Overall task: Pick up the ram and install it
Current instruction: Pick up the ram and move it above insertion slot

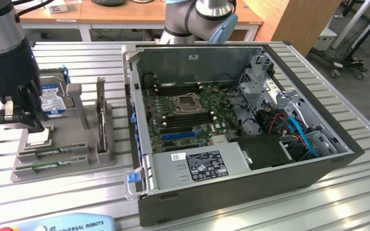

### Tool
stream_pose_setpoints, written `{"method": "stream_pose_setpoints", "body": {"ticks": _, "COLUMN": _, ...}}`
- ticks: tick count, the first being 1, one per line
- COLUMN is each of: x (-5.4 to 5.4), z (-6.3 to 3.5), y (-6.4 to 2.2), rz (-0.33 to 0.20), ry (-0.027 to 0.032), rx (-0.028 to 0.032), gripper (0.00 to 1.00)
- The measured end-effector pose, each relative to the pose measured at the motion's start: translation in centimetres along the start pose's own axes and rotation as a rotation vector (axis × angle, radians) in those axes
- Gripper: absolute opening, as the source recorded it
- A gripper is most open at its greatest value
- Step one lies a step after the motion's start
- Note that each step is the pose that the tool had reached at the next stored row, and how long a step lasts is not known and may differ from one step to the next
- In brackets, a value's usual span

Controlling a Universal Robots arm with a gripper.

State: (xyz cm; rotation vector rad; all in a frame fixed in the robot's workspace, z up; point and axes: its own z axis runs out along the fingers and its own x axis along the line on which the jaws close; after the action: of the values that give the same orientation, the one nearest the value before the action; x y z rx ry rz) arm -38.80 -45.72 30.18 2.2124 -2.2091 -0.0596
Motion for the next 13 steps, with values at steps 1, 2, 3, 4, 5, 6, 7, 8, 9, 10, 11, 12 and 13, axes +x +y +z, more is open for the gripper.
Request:
{"method": "stream_pose_setpoints", "body": {"ticks": 1, "x": 0.0, "z": 0.14, "y": -0.01, "rz": 0.0, "ry": 0.0001, "rx": 0.0, "gripper": 0.35}}
{"method": "stream_pose_setpoints", "body": {"ticks": 2, "x": 0.0, "z": 0.28, "y": -0.01, "rz": 0.0, "ry": 0.0, "rx": 0.0001, "gripper": 0.35}}
{"method": "stream_pose_setpoints", "body": {"ticks": 3, "x": 0.0, "z": 0.42, "y": -0.02, "rz": 0.0, "ry": 0.0, "rx": 0.0001, "gripper": 0.35}}
{"method": "stream_pose_setpoints", "body": {"ticks": 4, "x": 0.01, "z": 0.52, "y": -0.02, "rz": 0.0, "ry": 0.0, "rx": 0.0002, "gripper": 0.35}}
{"method": "stream_pose_setpoints", "body": {"ticks": 5, "x": 0.01, "z": 0.57, "y": -0.02, "rz": 0.0, "ry": 0.0001, "rx": 0.0001, "gripper": 0.35}}
{"method": "stream_pose_setpoints", "body": {"ticks": 6, "x": 0.01, "z": 0.56, "y": -0.02, "rz": 0.0, "ry": 0.0001, "rx": -0.0001, "gripper": 0.35}}
{"method": "stream_pose_setpoints", "body": {"ticks": 7, "x": 0.01, "z": 0.57, "y": -0.02, "rz": 0.0, "ry": 0.0001, "rx": -0.0001, "gripper": 0.35}}
{"method": "stream_pose_setpoints", "body": {"ticks": 8, "x": 0.01, "z": 0.57, "y": -0.02, "rz": 0.0, "ry": 0.0001, "rx": 0.0, "gripper": 0.35}}
{"method": "stream_pose_setpoints", "body": {"ticks": 9, "x": 0.01, "z": 0.57, "y": -0.02, "rz": 0.0, "ry": 0.0001, "rx": 0.0, "gripper": 0.35}}
{"method": "stream_pose_setpoints", "body": {"ticks": 10, "x": 0.01, "z": 0.58, "y": -0.02, "rz": 0.0, "ry": 0.0, "rx": 0.0, "gripper": 0.35}}
{"method": "stream_pose_setpoints", "body": {"ticks": 11, "x": 0.02, "z": 0.59, "y": -0.02, "rz": 0.0, "ry": 0.0, "rx": 0.0002, "gripper": 0.35}}
{"method": "stream_pose_setpoints", "body": {"ticks": 12, "x": 0.07, "z": 0.61, "y": -0.02, "rz": 0.0, "ry": -0.0002, "rx": 0.0004, "gripper": 0.35}}
{"method": "stream_pose_setpoints", "body": {"ticks": 13, "x": 0.16, "z": 0.59, "y": -0.02, "rz": 0.0, "ry": -0.0001, "rx": 0.0003, "gripper": 0.35}}
